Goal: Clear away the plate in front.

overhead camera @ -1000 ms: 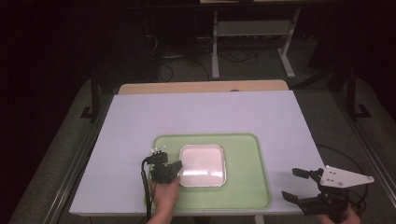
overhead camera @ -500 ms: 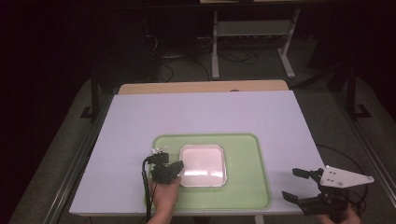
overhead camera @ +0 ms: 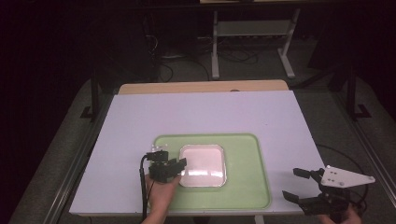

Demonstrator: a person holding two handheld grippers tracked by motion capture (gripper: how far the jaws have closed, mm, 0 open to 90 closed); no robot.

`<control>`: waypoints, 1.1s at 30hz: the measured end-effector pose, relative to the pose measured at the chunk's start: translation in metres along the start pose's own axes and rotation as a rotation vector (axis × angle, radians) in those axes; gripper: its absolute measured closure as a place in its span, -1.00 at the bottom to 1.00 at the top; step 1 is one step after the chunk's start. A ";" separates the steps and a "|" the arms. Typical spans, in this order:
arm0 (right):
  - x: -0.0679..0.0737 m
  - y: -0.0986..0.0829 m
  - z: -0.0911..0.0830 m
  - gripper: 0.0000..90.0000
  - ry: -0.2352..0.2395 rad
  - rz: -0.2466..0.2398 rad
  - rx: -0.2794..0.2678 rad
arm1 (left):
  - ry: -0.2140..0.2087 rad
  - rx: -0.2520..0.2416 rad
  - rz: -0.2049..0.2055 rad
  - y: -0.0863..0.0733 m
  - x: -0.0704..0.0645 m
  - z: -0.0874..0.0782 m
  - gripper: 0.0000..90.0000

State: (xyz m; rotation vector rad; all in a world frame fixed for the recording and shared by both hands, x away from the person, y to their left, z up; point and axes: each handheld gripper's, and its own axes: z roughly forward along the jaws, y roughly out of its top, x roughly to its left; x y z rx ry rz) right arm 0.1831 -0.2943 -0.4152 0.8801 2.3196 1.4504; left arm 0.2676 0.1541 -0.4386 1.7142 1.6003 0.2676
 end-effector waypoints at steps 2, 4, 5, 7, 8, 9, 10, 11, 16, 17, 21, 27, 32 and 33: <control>0.000 0.000 0.000 -0.67 0.000 0.000 0.002 | -0.009 -0.004 0.013 0.001 -0.001 0.000 0.15; 0.000 0.000 0.000 -0.67 0.001 0.000 0.002 | -0.021 -0.001 0.022 0.001 -0.001 0.000 0.12; 0.000 0.000 0.001 -0.67 0.001 0.000 0.003 | -0.024 -0.001 0.030 0.002 -0.001 0.000 0.10; -0.001 -0.001 0.001 -0.67 0.000 0.000 0.003 | -0.033 -0.007 0.048 0.003 -0.002 -0.001 0.07; -0.001 -0.001 0.001 -0.67 -0.001 -0.001 0.004 | -0.037 -0.008 0.056 0.003 -0.003 -0.001 0.05; 0.000 -0.001 0.001 -0.67 -0.002 0.000 0.005 | -0.042 -0.005 0.064 0.003 -0.003 -0.001 0.03; 0.000 -0.001 0.001 -0.67 -0.002 -0.001 0.005 | -0.046 -0.004 0.074 0.003 -0.004 -0.002 0.01; 0.000 -0.001 0.001 -0.67 -0.003 -0.001 0.005 | -0.049 -0.004 0.082 0.004 -0.004 -0.002 0.00; 0.000 -0.001 0.001 -0.67 -0.003 0.002 0.010 | -0.072 -0.017 0.126 0.003 -0.005 -0.003 -0.04; -0.001 -0.001 0.002 -0.67 -0.004 0.002 0.014 | -0.081 -0.014 0.143 0.002 -0.004 -0.004 -0.05; -0.001 -0.002 0.001 -0.68 -0.009 0.004 0.012 | -0.097 -0.021 0.170 0.001 -0.003 -0.006 -0.08; -0.001 -0.003 0.002 -0.68 -0.012 0.012 0.018 | -0.125 -0.027 0.221 0.001 0.000 -0.010 -0.12; -0.002 -0.003 0.003 -0.68 -0.014 0.013 0.024 | -0.152 -0.028 0.246 0.001 0.003 -0.013 -0.14; -0.002 -0.003 0.003 -0.68 -0.015 0.014 0.026 | -0.154 -0.028 0.252 0.001 0.003 -0.014 -0.15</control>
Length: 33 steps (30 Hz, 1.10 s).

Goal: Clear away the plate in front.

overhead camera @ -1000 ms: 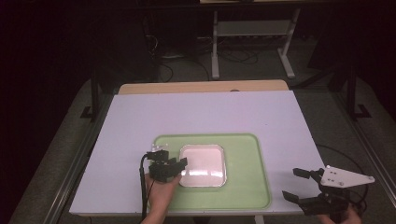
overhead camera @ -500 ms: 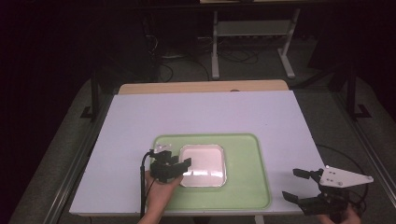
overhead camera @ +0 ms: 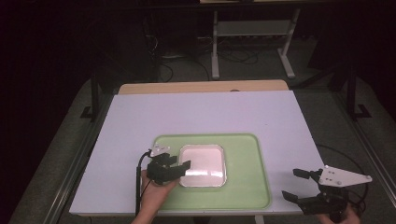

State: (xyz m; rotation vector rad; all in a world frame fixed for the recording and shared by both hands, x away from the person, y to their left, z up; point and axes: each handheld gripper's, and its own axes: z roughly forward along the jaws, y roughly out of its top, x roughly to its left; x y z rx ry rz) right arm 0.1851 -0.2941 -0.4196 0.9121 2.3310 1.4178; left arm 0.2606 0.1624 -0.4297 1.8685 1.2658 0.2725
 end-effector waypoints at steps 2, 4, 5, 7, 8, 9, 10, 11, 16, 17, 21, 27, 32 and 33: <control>0.000 0.000 0.000 -0.68 0.000 0.000 0.000 | -0.015 -0.001 0.010 0.000 0.002 -0.002 -0.15; -0.001 -0.001 -0.001 -0.68 -0.004 0.002 -0.001 | -0.018 -0.004 0.009 0.000 0.002 -0.004 -0.15; -0.001 -0.001 -0.001 -0.68 -0.004 0.004 0.000 | -0.023 -0.002 0.013 -0.001 0.003 -0.004 -0.15; -0.001 -0.001 0.000 -0.68 -0.003 0.005 0.003 | -0.036 0.005 0.017 -0.002 0.005 -0.006 -0.15; 0.000 -0.002 0.001 -0.68 -0.001 0.007 0.007 | -0.037 0.005 0.025 -0.003 0.006 -0.007 -0.17; 0.000 -0.002 0.002 -0.68 0.001 0.006 0.009 | -0.038 0.004 0.030 -0.004 0.007 -0.008 -0.17; 0.000 -0.002 0.002 -0.68 0.001 0.005 0.011 | -0.039 0.005 0.033 -0.004 0.008 -0.010 -0.18; 0.000 -0.002 0.002 -0.68 0.001 0.002 0.013 | -0.041 0.004 0.037 -0.004 0.009 -0.011 -0.19; 0.000 -0.002 0.003 -0.68 -0.001 0.003 0.012 | -0.050 -0.011 0.068 -0.004 0.015 -0.019 -0.21; 0.000 -0.002 0.003 -0.68 -0.001 0.003 0.011 | -0.050 -0.011 0.068 -0.004 0.015 -0.019 -0.21; 0.000 -0.002 0.002 -0.68 -0.003 0.007 0.013 | -0.061 -0.023 0.085 -0.005 0.021 -0.027 -0.22; 0.000 -0.002 0.003 -0.68 -0.004 0.005 0.013 | -0.067 -0.038 0.102 -0.010 0.028 -0.034 -0.23; 0.001 -0.002 0.004 -0.68 -0.002 0.002 0.016 | -0.063 -0.038 0.115 -0.015 0.035 -0.038 -0.24; 0.001 -0.002 0.004 -0.68 -0.002 0.003 0.016 | -0.067 -0.040 0.118 -0.015 0.036 -0.040 -0.24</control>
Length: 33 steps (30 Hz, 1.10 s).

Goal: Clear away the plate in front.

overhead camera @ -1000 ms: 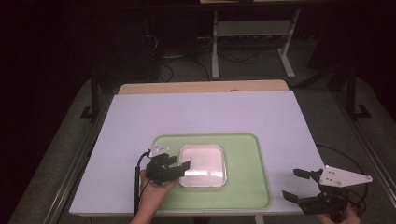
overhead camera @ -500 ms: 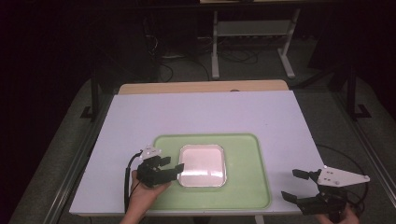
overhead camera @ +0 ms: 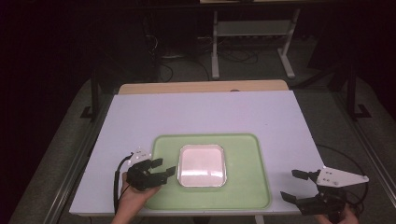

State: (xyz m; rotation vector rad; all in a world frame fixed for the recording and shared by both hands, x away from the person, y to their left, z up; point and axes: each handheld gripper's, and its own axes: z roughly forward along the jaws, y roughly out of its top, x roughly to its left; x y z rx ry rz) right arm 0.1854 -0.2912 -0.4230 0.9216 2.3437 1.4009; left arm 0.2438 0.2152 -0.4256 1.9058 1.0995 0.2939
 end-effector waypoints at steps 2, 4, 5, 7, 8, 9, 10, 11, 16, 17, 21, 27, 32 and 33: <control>0.000 0.000 0.000 -0.68 0.000 0.001 0.001 | 0.000 -0.003 0.005 -0.001 0.001 -0.002 -0.25; 0.000 0.000 0.000 -0.68 0.000 0.003 0.002 | 0.004 -0.004 0.017 -0.002 0.002 -0.005 -0.25; -0.001 -0.001 0.000 -0.68 -0.002 0.004 0.003 | 0.009 -0.003 0.026 -0.002 0.003 -0.007 -0.25; -0.001 -0.001 0.000 -0.69 -0.004 0.007 0.002 | 0.011 -0.005 0.029 -0.003 0.005 -0.010 -0.25; -0.001 -0.001 0.000 -0.69 -0.004 0.007 0.002 | 0.015 -0.005 0.032 -0.004 0.006 -0.011 -0.25; -0.001 -0.001 0.000 -0.69 -0.004 0.007 0.003 | 0.015 -0.006 0.032 -0.005 0.008 -0.013 -0.25; -0.001 -0.001 0.000 -0.69 -0.005 0.008 0.003 | 0.015 -0.006 0.032 -0.005 0.008 -0.013 -0.25; -0.001 -0.001 0.000 -0.69 -0.005 0.008 0.003 | 0.018 -0.009 0.029 -0.006 0.009 -0.014 -0.25; -0.001 -0.002 0.001 -0.69 -0.003 0.008 0.010 | 0.030 -0.017 0.030 -0.011 0.013 -0.022 -0.25; -0.001 -0.003 0.001 -0.69 -0.004 0.009 0.012 | 0.031 -0.021 0.028 -0.013 0.015 -0.024 -0.25; -0.001 -0.003 0.001 -0.69 -0.005 0.009 0.012 | 0.038 -0.031 0.023 -0.018 0.018 -0.030 -0.25; 0.000 -0.004 0.002 -0.69 -0.005 0.010 0.023 | 0.046 -0.042 0.025 -0.027 0.020 -0.039 -0.25; 0.000 -0.004 0.003 -0.69 -0.004 0.005 0.028 | 0.051 -0.051 0.028 -0.033 0.021 -0.045 -0.26; 0.000 -0.005 0.003 -0.69 -0.004 0.005 0.028 | 0.051 -0.053 0.028 -0.033 0.021 -0.046 -0.26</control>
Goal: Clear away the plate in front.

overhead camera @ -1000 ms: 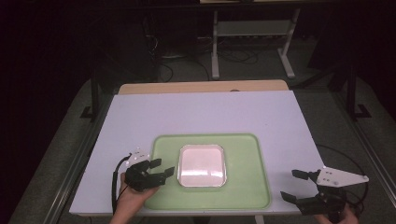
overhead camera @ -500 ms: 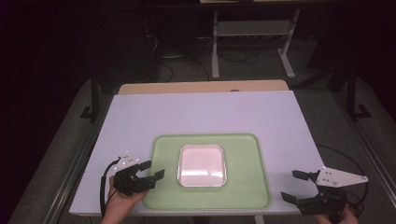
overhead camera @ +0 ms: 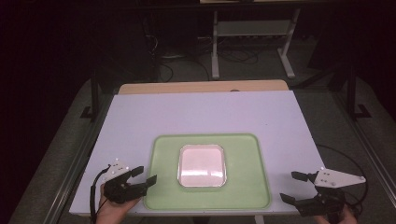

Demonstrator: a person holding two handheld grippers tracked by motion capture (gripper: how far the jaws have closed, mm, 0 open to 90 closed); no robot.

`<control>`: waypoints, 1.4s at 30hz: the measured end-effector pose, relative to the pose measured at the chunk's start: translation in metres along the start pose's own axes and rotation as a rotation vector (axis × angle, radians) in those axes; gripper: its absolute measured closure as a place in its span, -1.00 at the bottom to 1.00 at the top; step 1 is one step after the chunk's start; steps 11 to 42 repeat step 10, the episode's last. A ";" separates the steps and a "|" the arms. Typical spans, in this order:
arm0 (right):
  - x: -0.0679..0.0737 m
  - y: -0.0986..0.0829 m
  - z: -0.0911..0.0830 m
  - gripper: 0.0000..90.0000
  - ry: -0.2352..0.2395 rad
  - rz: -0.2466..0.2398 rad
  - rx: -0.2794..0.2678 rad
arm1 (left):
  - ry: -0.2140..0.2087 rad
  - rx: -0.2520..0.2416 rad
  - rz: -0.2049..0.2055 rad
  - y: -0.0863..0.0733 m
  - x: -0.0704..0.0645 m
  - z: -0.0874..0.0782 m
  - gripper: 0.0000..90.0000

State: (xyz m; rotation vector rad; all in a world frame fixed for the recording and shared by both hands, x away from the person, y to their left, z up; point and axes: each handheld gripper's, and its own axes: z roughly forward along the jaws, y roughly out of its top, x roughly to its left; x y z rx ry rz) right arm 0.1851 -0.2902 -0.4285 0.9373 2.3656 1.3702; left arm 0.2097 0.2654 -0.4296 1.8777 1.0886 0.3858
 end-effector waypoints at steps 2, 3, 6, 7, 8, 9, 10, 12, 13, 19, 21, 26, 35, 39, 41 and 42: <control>0.000 0.000 0.000 -0.69 0.000 0.000 0.002 | -0.007 -0.004 -0.005 -0.002 0.000 -0.001 -0.26; 0.000 0.000 0.000 -0.69 0.000 0.000 0.002 | -0.007 -0.004 -0.005 -0.002 0.000 -0.001 -0.26; 0.001 0.000 0.001 -0.69 0.002 0.002 0.006 | -0.013 0.006 -0.020 -0.007 0.000 0.000 -0.26; 0.002 0.000 0.001 -0.69 0.002 -0.001 0.006 | -0.013 0.009 -0.020 -0.007 0.001 0.000 -0.26; 0.002 0.000 0.001 -0.69 0.003 -0.003 0.007 | -0.015 0.009 -0.022 -0.008 0.001 0.000 -0.26; 0.002 0.001 0.001 -0.69 0.004 -0.005 0.007 | -0.015 0.006 -0.027 -0.008 0.001 -0.001 -0.26; 0.003 0.001 0.001 -0.69 0.004 -0.008 0.008 | -0.015 0.003 -0.029 -0.008 0.001 -0.001 -0.26; 0.003 0.001 0.001 -0.69 0.004 -0.008 0.008 | -0.015 0.003 -0.029 -0.008 0.001 -0.001 -0.26; 0.003 0.001 0.001 -0.69 0.004 -0.008 0.008 | -0.015 0.003 -0.029 -0.008 0.001 -0.001 -0.26; 0.003 0.001 0.001 -0.69 0.004 -0.008 0.008 | -0.015 0.003 -0.029 -0.008 0.001 -0.001 -0.26; 0.003 0.001 0.001 -0.69 0.004 -0.008 0.008 | -0.015 0.003 -0.029 -0.008 0.001 -0.001 -0.26; 0.003 0.001 0.001 -0.69 0.004 -0.008 0.008 | -0.015 0.003 -0.029 -0.008 0.001 -0.001 -0.26; 0.003 0.001 0.001 -0.69 0.004 -0.008 0.008 | -0.015 0.003 -0.029 -0.008 0.001 -0.001 -0.26; 0.003 0.001 0.001 -0.69 0.004 -0.008 0.008 | -0.015 0.003 -0.029 -0.008 0.001 -0.001 -0.26; 0.003 0.001 0.001 -0.69 0.004 -0.008 0.008 | -0.015 0.003 -0.029 -0.008 0.001 -0.001 -0.26; 0.003 0.001 0.001 -0.69 0.004 -0.008 0.008 | -0.015 0.003 -0.029 -0.008 0.001 -0.001 -0.26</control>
